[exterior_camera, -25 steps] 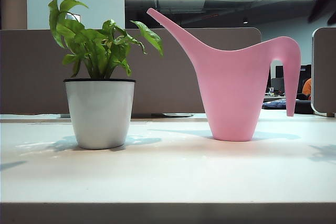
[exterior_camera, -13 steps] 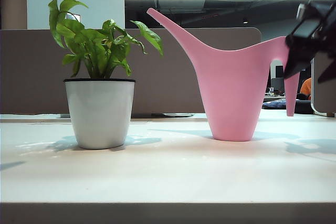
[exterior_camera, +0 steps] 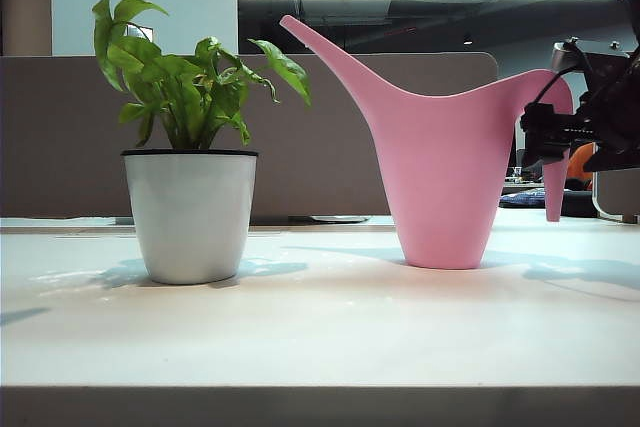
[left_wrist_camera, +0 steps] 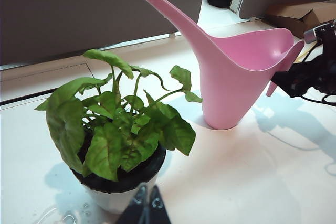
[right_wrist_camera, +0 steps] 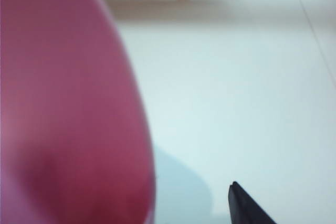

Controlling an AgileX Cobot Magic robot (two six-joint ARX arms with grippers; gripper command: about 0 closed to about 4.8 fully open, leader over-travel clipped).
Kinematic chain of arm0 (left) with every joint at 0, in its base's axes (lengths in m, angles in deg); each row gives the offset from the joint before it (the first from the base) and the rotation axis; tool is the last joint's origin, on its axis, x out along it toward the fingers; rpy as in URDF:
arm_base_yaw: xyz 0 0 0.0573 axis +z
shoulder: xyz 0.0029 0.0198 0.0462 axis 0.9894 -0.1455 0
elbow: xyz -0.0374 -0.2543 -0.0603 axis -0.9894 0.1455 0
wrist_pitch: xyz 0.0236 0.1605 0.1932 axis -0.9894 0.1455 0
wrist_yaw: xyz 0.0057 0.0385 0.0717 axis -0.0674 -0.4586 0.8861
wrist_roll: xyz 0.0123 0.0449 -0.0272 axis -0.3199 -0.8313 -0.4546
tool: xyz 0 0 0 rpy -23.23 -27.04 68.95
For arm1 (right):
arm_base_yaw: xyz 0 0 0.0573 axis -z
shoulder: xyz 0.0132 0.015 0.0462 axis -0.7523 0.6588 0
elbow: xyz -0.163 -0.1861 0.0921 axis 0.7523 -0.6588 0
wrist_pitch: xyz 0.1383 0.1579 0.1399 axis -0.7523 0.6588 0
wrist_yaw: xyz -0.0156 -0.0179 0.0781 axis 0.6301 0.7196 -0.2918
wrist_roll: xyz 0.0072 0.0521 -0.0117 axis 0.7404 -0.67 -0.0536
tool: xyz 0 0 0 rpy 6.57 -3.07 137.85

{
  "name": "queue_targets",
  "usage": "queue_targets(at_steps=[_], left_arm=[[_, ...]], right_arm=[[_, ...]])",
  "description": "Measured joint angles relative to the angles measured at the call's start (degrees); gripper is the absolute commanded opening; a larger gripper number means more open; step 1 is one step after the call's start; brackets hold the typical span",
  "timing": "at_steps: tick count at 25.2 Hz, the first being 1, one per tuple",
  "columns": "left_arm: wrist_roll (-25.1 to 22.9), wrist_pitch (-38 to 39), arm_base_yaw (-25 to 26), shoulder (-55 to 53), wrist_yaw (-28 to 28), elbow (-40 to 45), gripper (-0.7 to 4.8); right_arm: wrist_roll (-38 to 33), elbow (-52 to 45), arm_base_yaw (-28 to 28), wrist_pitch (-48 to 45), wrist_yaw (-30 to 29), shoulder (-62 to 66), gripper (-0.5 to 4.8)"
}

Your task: Pick up the watering can from the table, water the potted plant, and put the can back.

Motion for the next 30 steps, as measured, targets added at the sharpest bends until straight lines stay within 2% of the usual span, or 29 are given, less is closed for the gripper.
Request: queue_targets(at_steps=[9,10,11,12,13,16,19,30], left_arm=[[0.0,0.0,0.0,0.0,0.3,0.0,-0.06],[0.0,0.0,0.0,0.0,0.3,0.0,-0.05],[-0.1,0.0,0.0,0.0,0.3,0.0,-0.06],[-0.2,0.0,0.0,0.0,0.3,0.0,-0.06],[-0.2,0.0,0.0,0.0,0.3,0.0,-0.06],[-0.2,0.0,0.0,0.0,0.3,0.0,-0.05],[-0.2,0.0,0.0,0.0,0.3,0.0,-0.06],[-0.2,0.0,0.0,0.0,0.3,0.0,-0.06]], right_arm=[[-0.2,0.0,0.0,-8.0,0.7,2.5,4.15],[-0.2,0.0,0.0,-9.1,0.9,2.5,3.9],[-0.2,0.0,0.0,-9.5,1.0,2.5,2.81],[-0.4,0.0,0.0,-9.6,1.2,2.5,2.36],[-0.4,0.0,0.0,-9.6,1.2,2.5,2.15],[-0.4,0.0,0.0,-10.1,1.5,2.6,2.08],[-0.4,0.0,0.0,-10.1,1.8,2.8,1.16],[-0.2,0.0,0.0,-10.5,2.8,2.9,1.11]])
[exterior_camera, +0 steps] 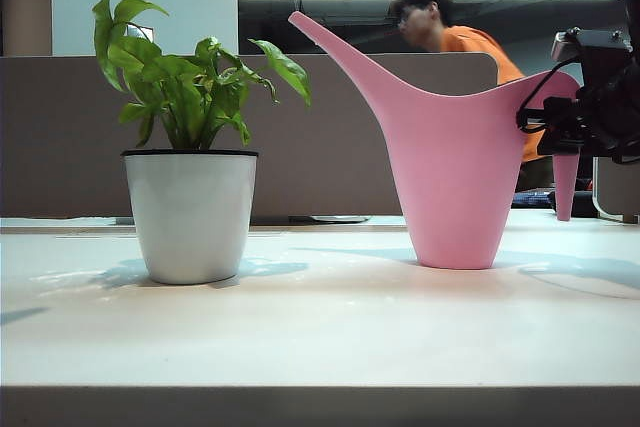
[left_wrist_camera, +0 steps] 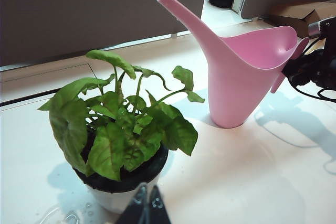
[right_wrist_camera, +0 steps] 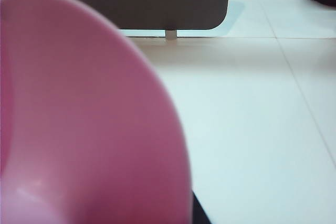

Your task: Pick up the watering can from the table, water the potted plant, and put the can back.

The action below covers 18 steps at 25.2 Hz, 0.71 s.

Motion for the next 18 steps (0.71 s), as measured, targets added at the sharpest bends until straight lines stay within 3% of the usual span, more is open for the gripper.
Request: queue_targets(at_steps=[18], left_arm=[[-3.7,1.4,0.0,0.0,0.0,0.0,-0.05]], right_arm=[[4.8,-0.2,0.0,-12.0,0.5,-2.2,1.06]])
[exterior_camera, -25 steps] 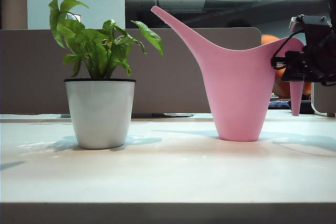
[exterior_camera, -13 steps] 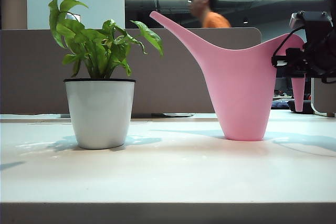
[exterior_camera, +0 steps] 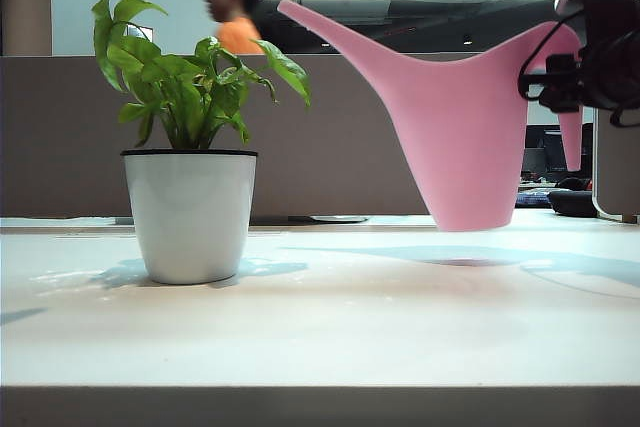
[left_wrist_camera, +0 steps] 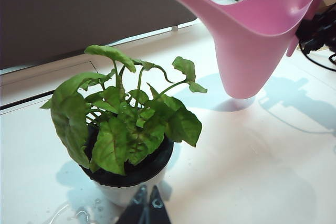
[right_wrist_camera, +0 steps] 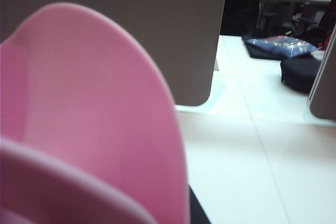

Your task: Pick up the watering can from the table, water the potted plant, and put the can back.

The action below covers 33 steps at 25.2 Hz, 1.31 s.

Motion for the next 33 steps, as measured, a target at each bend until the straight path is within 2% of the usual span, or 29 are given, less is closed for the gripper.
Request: queue_targets(at_steps=[4,11,15,18,20,22,25,33], left_arm=[[0.0,0.0,0.0,0.0,0.0,0.0,-0.05],[0.0,0.4,0.0,0.0,0.0,0.0,-0.05],[0.0,0.6,0.0,0.0,0.0,0.0,-0.05],[0.0,1.7,0.0,0.0,0.0,0.0,-0.05],[0.0,1.9,0.0,0.0,0.0,0.0,-0.05],[0.0,1.9,0.0,0.0,0.0,0.0,-0.05],[0.0,1.9,0.0,0.0,0.0,0.0,-0.05],[0.0,2.1,0.0,0.1,0.0,0.0,-0.05]], right_arm=[[4.9,-0.1,0.0,1.4,-2.8,-5.1,1.05],[20.8,0.0,0.0,6.5,-4.9,-16.7,1.03],[24.3,0.0,-0.2,8.0,-7.4,-18.2,1.03],[27.0,0.0,-1.7,8.3,-8.0,-18.6,1.02],[32.5,0.0,-3.8,8.2,-7.8,-18.8,0.98],[36.7,0.0,-5.7,8.3,-7.3,-18.8,0.7],[39.4,0.0,-7.1,8.3,-5.2,-19.8,0.62],[40.9,1.8,-7.2,7.8,-3.8,-21.6,0.62]])
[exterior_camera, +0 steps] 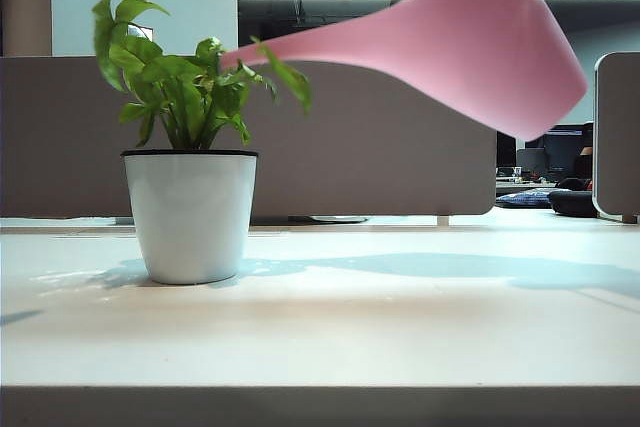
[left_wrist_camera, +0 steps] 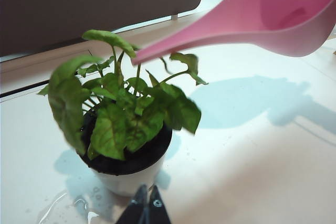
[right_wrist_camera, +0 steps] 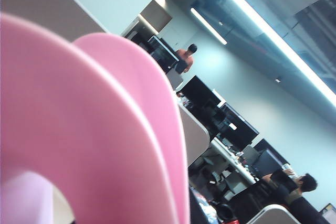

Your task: Pick up the watering can from the table, water the potted plant, and put the can back.

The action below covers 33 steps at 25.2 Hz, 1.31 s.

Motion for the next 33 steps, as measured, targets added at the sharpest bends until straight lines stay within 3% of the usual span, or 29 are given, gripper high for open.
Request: queue_targets(at_steps=[5,9,33], left_arm=[[0.0,0.0,0.0,0.0,0.0,0.0,-0.05],[0.0,0.0,0.0,0.0,0.0,0.0,-0.05],[0.0,0.0,0.0,0.0,-0.2,0.0,-0.05]], right_arm=[[0.3,2.0,-0.4,2.8,-1.4,-0.1,0.62],[5.6,3.3,-3.2,8.2,-2.6,-0.2,0.62],[14.1,4.3,-3.6,8.0,-2.3,-1.6,0.62]])
